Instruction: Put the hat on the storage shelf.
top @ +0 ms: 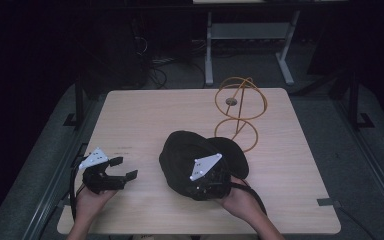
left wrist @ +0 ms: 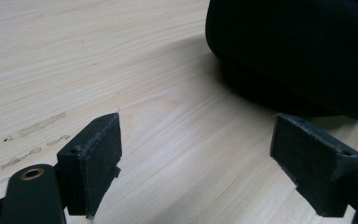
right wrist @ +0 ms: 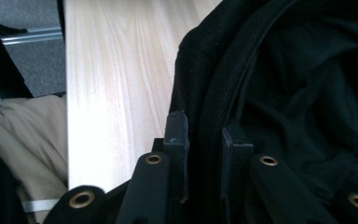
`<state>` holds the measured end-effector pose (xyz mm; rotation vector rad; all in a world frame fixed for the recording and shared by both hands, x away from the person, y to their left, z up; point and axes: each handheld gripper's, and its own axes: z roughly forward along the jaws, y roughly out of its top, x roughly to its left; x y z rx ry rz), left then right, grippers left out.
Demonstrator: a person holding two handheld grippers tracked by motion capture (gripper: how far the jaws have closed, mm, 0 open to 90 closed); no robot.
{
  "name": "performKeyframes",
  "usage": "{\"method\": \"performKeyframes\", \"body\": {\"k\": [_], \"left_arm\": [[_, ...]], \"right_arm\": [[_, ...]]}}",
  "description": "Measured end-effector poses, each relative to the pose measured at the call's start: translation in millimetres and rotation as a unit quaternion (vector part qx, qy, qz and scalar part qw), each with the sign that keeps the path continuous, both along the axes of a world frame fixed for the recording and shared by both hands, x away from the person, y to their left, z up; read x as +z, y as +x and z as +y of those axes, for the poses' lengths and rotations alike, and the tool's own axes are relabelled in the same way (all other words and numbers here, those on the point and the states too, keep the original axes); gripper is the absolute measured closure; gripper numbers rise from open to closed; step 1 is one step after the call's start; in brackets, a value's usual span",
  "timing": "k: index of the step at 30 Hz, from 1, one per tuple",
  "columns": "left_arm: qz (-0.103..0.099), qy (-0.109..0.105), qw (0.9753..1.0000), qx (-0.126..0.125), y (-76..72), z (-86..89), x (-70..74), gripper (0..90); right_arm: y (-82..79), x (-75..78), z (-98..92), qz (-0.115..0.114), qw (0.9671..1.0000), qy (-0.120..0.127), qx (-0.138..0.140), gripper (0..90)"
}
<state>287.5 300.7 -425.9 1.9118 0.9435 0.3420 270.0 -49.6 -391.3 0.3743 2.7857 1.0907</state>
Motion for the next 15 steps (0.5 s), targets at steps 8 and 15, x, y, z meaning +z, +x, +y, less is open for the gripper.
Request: {"method": "performKeyframes", "body": {"k": [8,15], "left_arm": [[-0.003,-0.003,0.9998,-0.018,-2.2,-11.2,2.8,16.3],[-0.008,-0.016,0.9989,-0.044,-5.8,-26.8,8.7,16.3]], "right_arm": [[-1.8,19.1,-10.0,-0.007,0.9997,0.022,0.011,75.7],[-6.8,39.6,-16.7,-0.011,0.9983,0.05,0.027,75.2]]}}
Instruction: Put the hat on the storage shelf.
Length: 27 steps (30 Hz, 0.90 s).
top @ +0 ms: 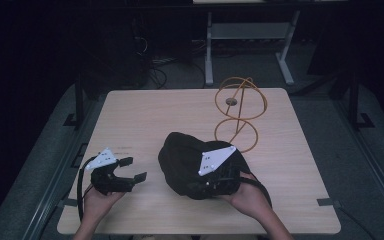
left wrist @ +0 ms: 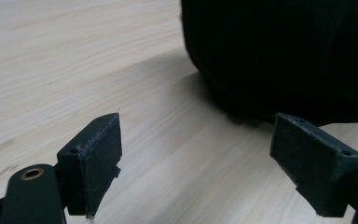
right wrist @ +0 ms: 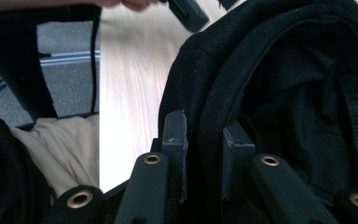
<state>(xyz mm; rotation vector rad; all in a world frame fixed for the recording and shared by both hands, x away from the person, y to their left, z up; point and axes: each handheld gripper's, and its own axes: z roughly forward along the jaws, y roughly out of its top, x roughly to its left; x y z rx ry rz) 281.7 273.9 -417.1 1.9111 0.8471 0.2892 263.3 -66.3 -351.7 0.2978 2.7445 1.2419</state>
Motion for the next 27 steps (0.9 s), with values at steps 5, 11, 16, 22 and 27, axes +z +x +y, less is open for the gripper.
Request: {"method": "performKeyframes", "body": {"k": [5,11,16,22,27], "left_arm": [[-0.009,0.002,0.9997,-0.021,-2.1,-13.6,5.1,16.2],[-0.02,-0.002,0.9984,-0.053,-4.1,-31.4,12.8,16.2],[-0.027,-0.014,0.9963,-0.08,-5.8,-46.7,18.9,16.1],[-0.035,-0.015,0.9939,-0.104,-7.3,-62.1,26.1,16.0],[-0.047,-0.016,0.9927,-0.11,-5.6,-71.5,33.1,16.0]], "right_arm": [[-0.9,15.1,-6.1,-0.01,0.9997,0.022,0.005,75.4],[3.4,30.4,-13.9,-0.004,0.999,0.045,0.006,75.3],[8.4,37.8,-16.8,-0.003,0.9989,0.046,0.002,75.4],[16.2,44.0,-20.8,-0.001,0.9985,0.054,-0.008,75.4],[23.1,45.6,-20.3,0.001,0.9986,0.051,-0.014,75.4]]}}
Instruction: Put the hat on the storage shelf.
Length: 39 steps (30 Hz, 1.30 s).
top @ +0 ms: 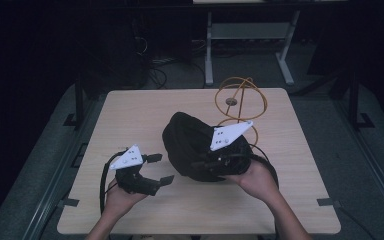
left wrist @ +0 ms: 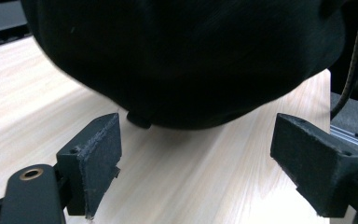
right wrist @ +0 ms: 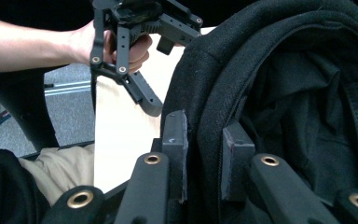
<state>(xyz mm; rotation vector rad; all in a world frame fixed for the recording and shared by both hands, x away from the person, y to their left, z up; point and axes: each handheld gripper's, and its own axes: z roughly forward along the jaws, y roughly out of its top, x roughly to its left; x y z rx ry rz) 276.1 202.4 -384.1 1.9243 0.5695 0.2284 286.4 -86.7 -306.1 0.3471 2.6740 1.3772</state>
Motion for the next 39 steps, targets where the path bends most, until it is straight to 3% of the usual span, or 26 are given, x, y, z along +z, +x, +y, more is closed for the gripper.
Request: {"method": "performKeyframes", "body": {"k": [7,8,13,21,23,26,30,31,32,37,39], "left_arm": [[-0.009,-0.008,0.9999,0.006,10.6,-1.7,8.3,15.9],[-0.011,0.0,0.9999,0.009,12.9,0.1,10.3,16.0],[-0.016,0.003,0.9997,0.016,18.2,6.1,15.9,16.1],[-0.034,-0.001,0.9994,0.001,25.5,3.1,24.4,16.0],[-0.031,-0.003,0.9995,-0.002,29.0,2.2,23.9,16.1],[-0.008,-0.018,0.9995,-0.023,37.4,0.9,20.1,16.5],[0.016,-0.047,0.9971,-0.057,43.3,-0.5,15.6,28.3],[0.019,-0.058,0.9954,-0.074,44.1,-0.9,14.7,34.2],[0.018,-0.061,0.9947,-0.081,43.9,-1.9,14.6,42.9],[0.007,-0.066,0.9927,-0.1,42.5,-8.1,16.1,58.9],[0.001,-0.068,0.9922,-0.105,42.4,-8.8,17.2,69.6]], "right_arm": [[1.3,2.7,-2.6,0.004,1.0,0.004,0.001,75.4],[0.7,3.0,-3.4,0.002,1.0,0.005,0.005,75.3],[-7.6,7.9,-9.2,-0.005,0.9997,0.005,0.023,75.2],[-15.8,15.1,-19.4,-0.01,0.9979,0.013,0.062,75.2],[-17.4,15.9,-19.9,-0.012,0.9975,0.01,0.069,75.3],[-19.4,16.5,-19.2,-0.016,0.9964,0.005,0.083,75.3],[-19.5,15.4,-17.5,-0.011,0.9949,0.004,0.1,75.3],[-19.4,15.2,-17.2,-0.011,0.9946,0.004,0.103,75.3],[-19.0,14.8,-16.8,-0.011,0.9944,0.003,0.105,75.3],[-17.7,13.9,-17.4,-0.01,0.9931,0.007,0.116,75.4],[-18.2,13.6,-19.3,-0.005,0.9933,0.011,0.115,75.4]]}}
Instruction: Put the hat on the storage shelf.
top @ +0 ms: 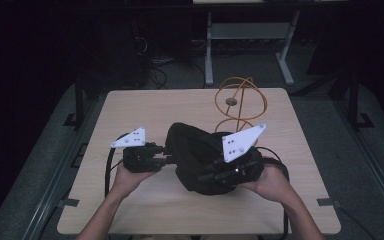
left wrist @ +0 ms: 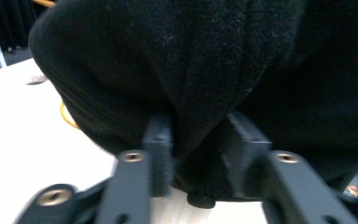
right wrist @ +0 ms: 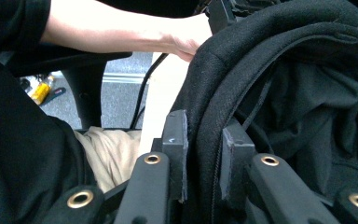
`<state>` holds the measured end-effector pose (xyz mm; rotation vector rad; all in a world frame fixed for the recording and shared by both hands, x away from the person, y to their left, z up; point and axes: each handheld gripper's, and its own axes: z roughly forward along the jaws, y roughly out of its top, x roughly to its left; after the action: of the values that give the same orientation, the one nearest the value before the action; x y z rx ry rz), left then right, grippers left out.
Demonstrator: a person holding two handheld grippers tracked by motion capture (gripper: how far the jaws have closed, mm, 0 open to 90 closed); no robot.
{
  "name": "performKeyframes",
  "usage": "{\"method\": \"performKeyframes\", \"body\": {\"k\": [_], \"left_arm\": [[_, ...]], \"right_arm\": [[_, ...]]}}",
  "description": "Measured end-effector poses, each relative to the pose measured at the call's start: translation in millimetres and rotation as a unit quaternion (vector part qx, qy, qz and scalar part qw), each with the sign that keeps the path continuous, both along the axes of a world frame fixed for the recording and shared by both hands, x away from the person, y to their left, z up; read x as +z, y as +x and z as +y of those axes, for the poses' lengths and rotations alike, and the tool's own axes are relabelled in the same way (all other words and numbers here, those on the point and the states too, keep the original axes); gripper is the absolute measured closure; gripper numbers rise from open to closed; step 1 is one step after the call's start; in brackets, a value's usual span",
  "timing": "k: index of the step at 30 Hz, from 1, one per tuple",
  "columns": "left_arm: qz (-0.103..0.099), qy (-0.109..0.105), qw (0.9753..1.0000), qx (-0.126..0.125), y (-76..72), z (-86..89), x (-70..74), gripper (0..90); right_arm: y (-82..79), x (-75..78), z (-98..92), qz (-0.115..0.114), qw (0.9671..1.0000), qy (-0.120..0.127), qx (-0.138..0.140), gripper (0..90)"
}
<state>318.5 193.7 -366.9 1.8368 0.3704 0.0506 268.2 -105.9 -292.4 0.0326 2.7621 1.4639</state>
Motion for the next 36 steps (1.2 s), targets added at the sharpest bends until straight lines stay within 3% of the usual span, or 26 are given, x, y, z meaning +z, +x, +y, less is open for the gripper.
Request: {"method": "performKeyframes", "body": {"k": [6,12,21,25,27,36], "left_arm": [[-0.005,0.008,0.9999,0.008,-1.6,1.1,5.2,84.9],[-0.013,0.024,0.9995,0.019,-4.6,3.4,17.0,86.3],[-0.025,0.023,0.9986,0.041,-6.1,9.1,48.0,86.6],[-0.037,0.022,0.998,0.047,-5.6,9.6,69.5,86.8],[-0.046,0.033,0.9971,0.051,-4.9,6.9,78.1,86.8],[-0.053,0.039,0.9961,0.059,-0.3,10.1,97.9,86.8]], "right_arm": [[0.7,-2.9,-6.6,0.004,0.9999,0.007,-0.007,75.3],[3.8,-9.4,-14.6,0.015,0.9994,0.022,-0.021,74.2],[12.8,-21.4,-25.3,0.032,0.9971,0.053,-0.045,69.6],[15.9,-26.2,-30.1,0.035,0.9949,0.066,-0.068,61.9],[16.7,-29.5,-31.3,0.029,0.9939,0.064,-0.085,52.1],[20.7,-45.2,-45.2,0.045,0.9886,0.077,-0.121,39.3]]}}
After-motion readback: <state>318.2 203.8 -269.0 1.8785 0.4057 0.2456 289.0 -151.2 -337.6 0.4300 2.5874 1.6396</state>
